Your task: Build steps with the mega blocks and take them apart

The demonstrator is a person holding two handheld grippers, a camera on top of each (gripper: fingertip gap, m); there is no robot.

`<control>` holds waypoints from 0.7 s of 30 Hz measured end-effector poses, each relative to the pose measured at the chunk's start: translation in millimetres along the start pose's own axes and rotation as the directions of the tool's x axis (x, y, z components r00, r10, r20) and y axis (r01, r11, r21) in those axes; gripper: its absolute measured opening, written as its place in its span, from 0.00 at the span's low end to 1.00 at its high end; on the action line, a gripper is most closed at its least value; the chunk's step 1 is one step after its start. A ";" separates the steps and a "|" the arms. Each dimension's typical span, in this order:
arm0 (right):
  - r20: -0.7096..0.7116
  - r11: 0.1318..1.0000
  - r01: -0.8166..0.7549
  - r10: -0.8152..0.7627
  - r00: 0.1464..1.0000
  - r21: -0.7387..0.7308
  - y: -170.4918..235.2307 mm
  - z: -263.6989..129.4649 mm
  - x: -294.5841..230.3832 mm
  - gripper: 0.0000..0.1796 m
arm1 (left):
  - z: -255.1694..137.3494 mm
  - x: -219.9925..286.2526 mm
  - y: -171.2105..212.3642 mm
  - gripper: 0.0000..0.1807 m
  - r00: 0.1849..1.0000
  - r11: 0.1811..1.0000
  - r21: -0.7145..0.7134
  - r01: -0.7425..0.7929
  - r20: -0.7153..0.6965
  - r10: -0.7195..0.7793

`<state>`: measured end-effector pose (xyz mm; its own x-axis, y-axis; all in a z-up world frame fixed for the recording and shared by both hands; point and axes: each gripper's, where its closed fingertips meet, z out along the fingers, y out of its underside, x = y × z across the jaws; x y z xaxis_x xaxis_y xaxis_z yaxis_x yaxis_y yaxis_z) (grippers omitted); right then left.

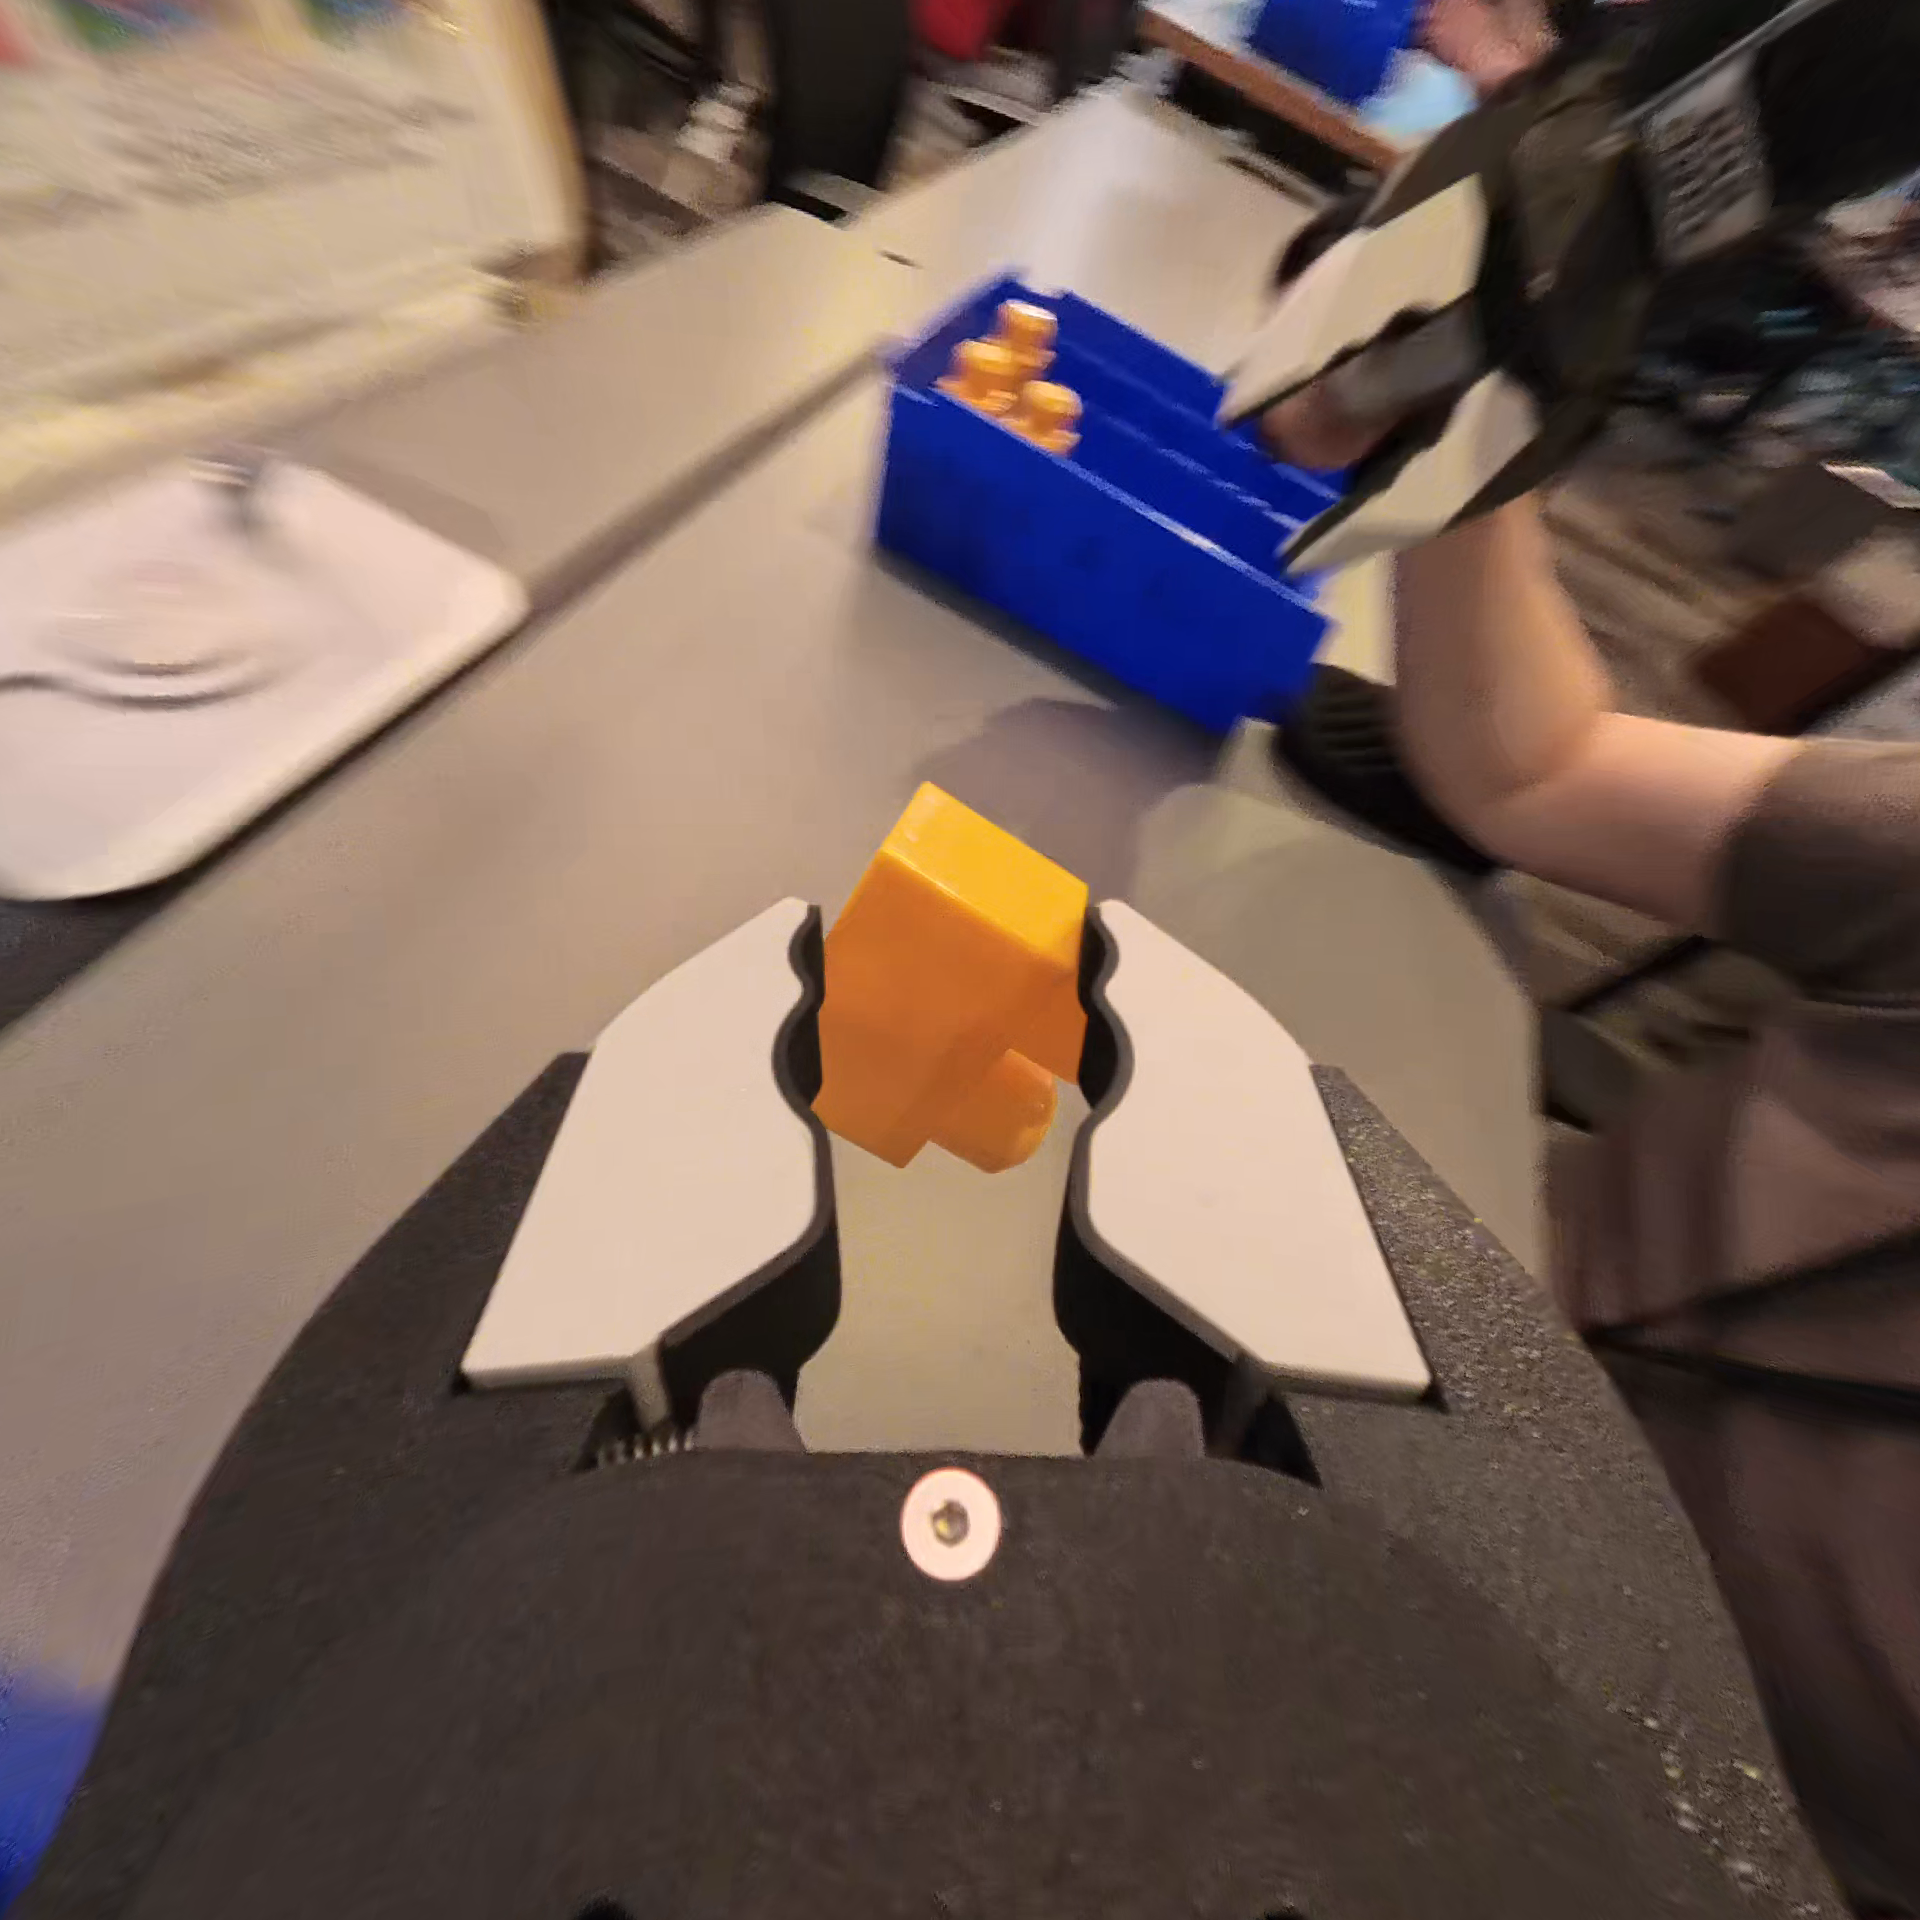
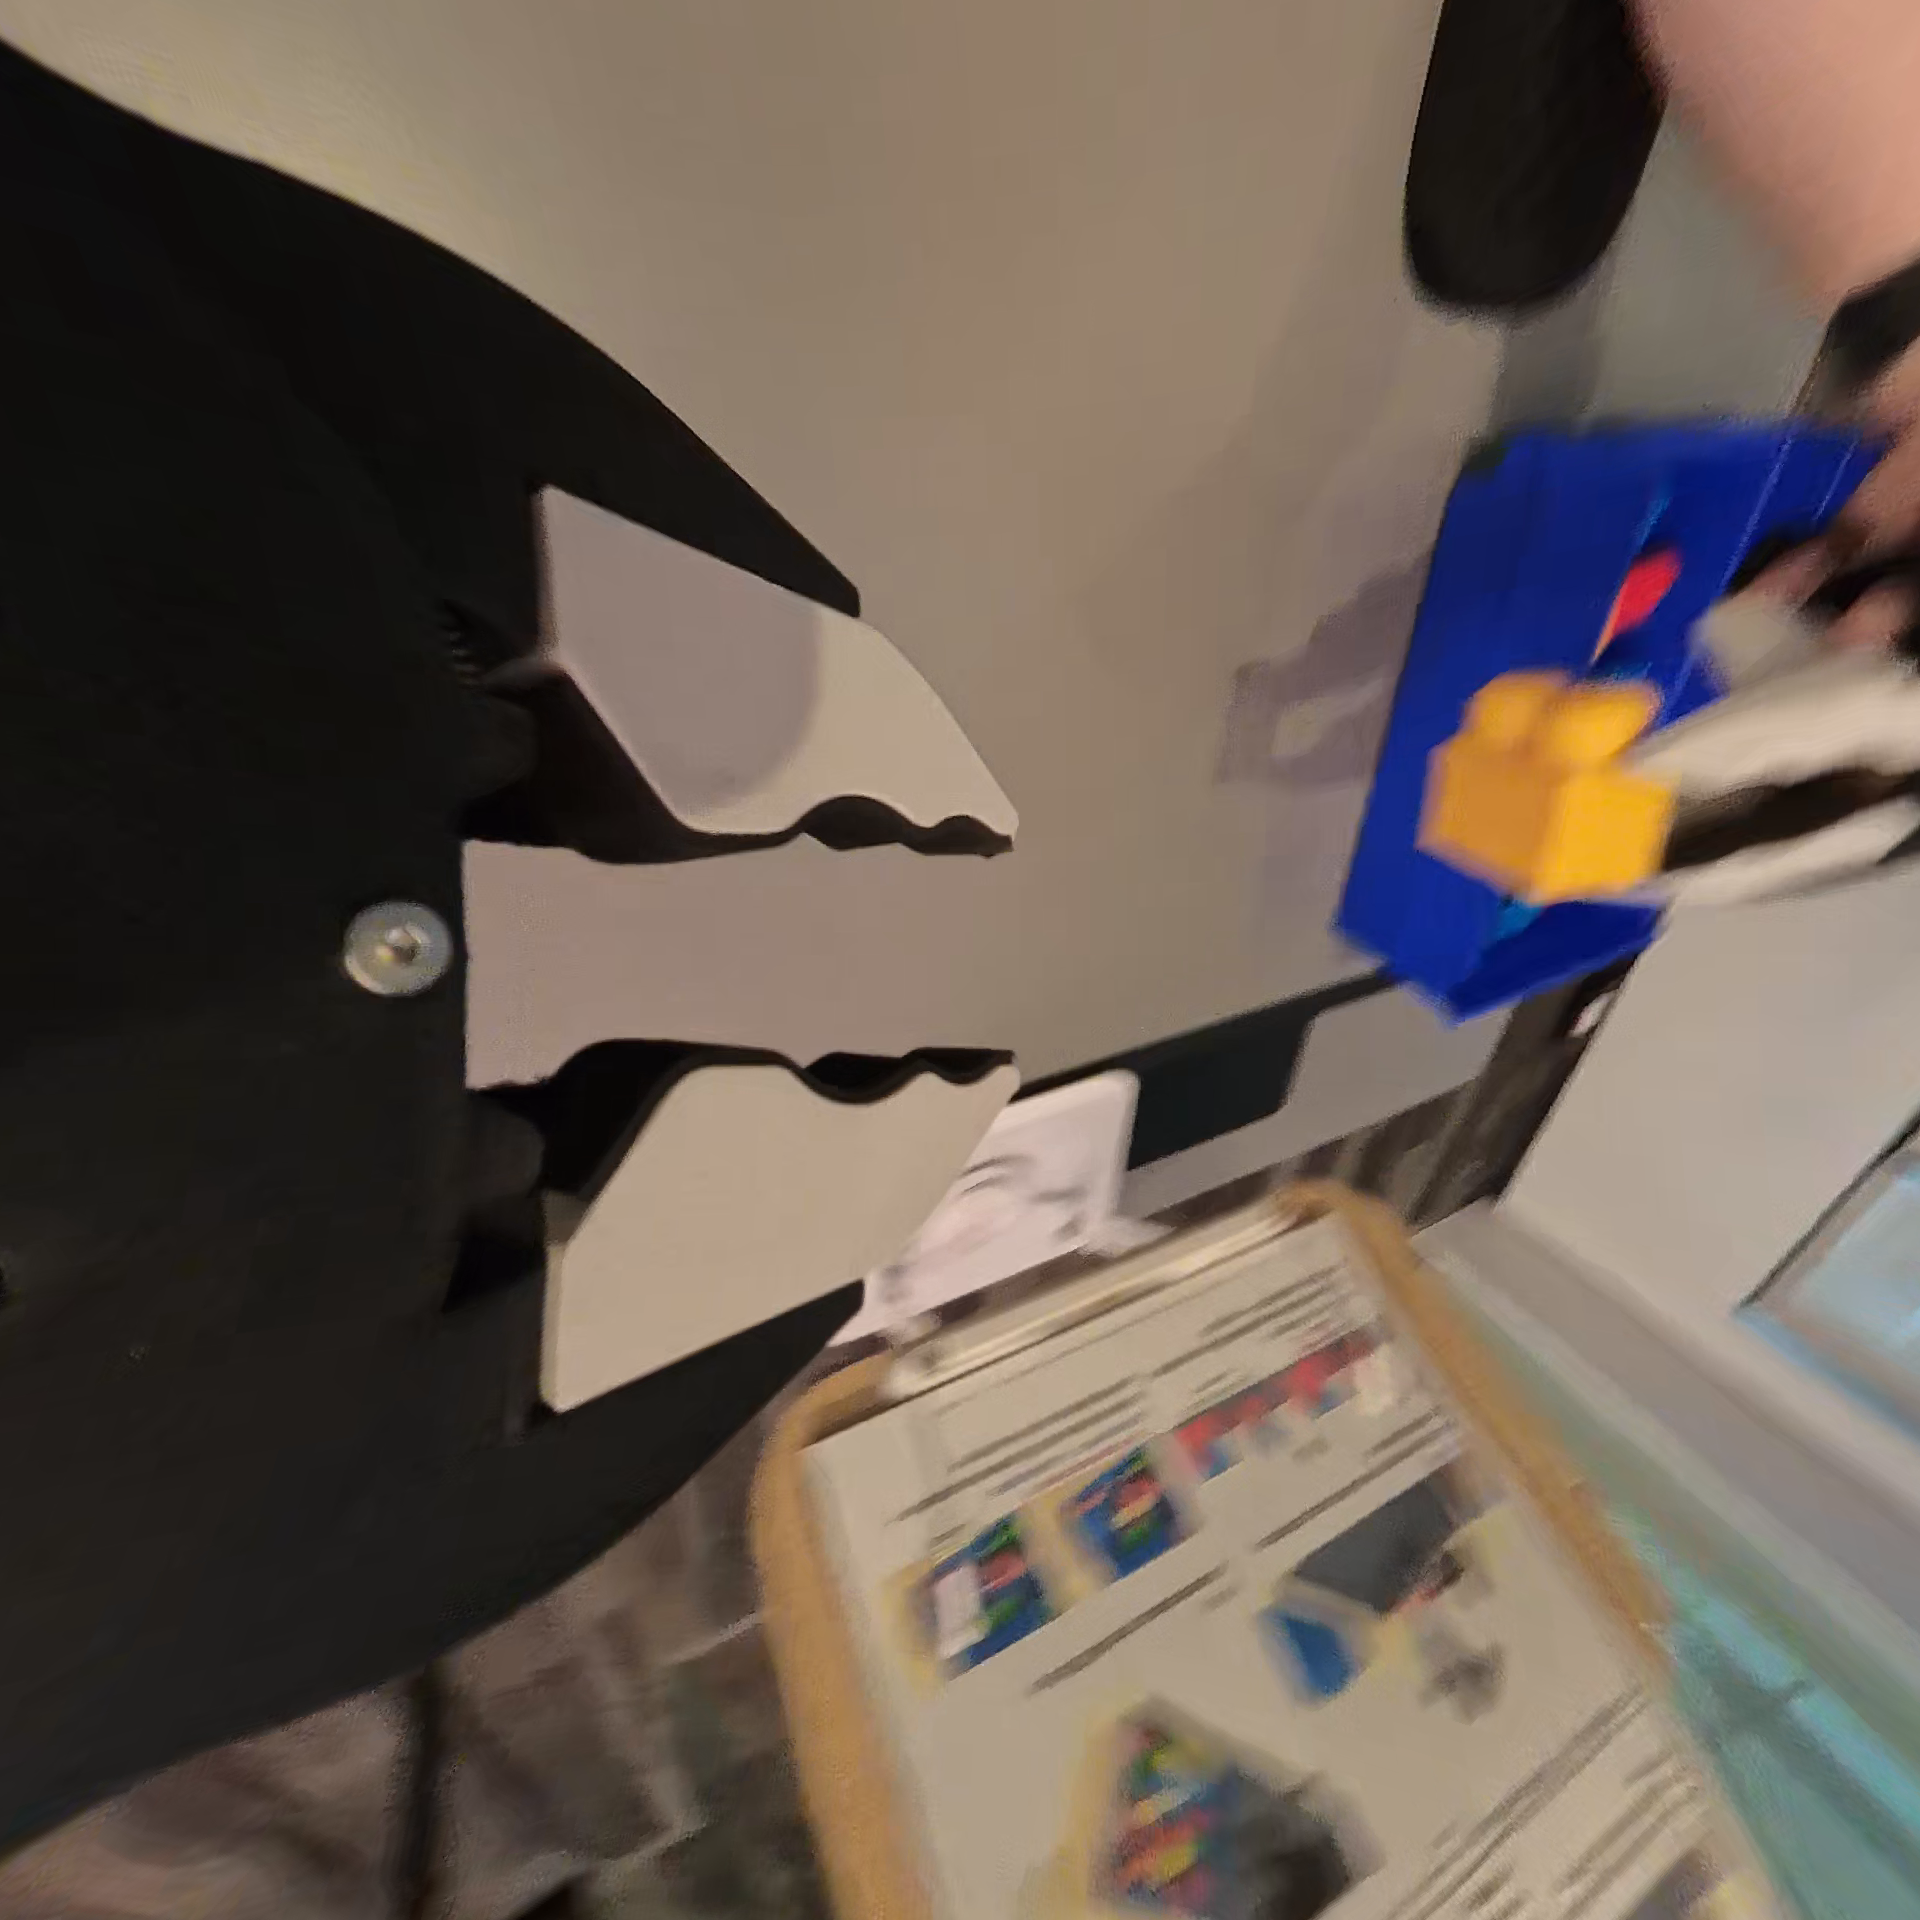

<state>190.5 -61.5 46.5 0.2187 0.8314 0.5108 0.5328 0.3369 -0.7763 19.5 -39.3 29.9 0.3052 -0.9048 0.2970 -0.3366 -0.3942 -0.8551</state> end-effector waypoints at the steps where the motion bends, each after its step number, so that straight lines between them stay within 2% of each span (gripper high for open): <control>1: 0.047 0.996 0.078 -0.081 0.996 0.047 -11.0 14.7 -19.9 0.22 | 14.6 14.7 2.0 0.26 0.996 1.000 -0.025 0.010 -0.087 -0.012; 4: 0.049 0.926 0.366 -0.372 0.927 0.091 -22.0 50.4 -65.5 0.27 | 47.3 45.4 16.2 0.26 0.966 0.993 -0.115 -0.009 -0.259 -0.021; 6: 0.054 0.887 0.451 -0.457 0.888 0.097 -23.4 65.0 -85.1 0.30 | 62.4 56.9 29.0 0.26 0.945 0.984 -0.177 -0.033 -0.325 -0.027; 9: 0.104 0.888 0.441 -0.454 0.885 0.126 -24.9 76.0 -103.7 0.35 | 78.9 65.1 53.5 0.26 0.931 0.953 -0.290 -0.088 -0.365 -0.025; 11: 0.139 0.885 0.453 -0.465 0.875 0.108 -18.8 82.0 -111.8 0.36 | 87.3 70.0 65.6 0.26 0.924 0.931 -0.344 -0.123 -0.382 -0.019; 15: 0.239 0.873 0.486 -0.482 0.843 0.045 1.4 95.9 -130.8 0.35 | 98.7 81.1 75.3 0.26 0.910 0.908 -0.382 -0.172 -0.414 -0.002; 17: 0.273 0.849 0.528 -0.504 0.819 -0.016 15.9 100.8 -133.8 0.31 | 101.6 84.4 82.3 0.26 0.907 0.889 -0.410 -0.206 -0.420 0.016; 19: 0.283 0.837 0.545 -0.514 0.810 -0.041 22.5 101.5 -132.6 0.21 | 104.1 85.2 78.9 0.24 0.907 0.894 -0.389 -0.220 -0.420 0.041; 21: 0.308 0.859 0.509 -0.473 0.825 -0.044 24.1 98.5 -131.7 0.21 | 98.9 82.5 62.0 0.29 0.908 0.929 -0.316 -0.193 -0.417 0.046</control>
<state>94.0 -119.3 -75.9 -0.3237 0.6630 0.6751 0.6053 0.6934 -0.3908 111.9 -122.5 -40.7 -0.1096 -0.9069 0.4069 -0.6533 -0.2428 -0.7171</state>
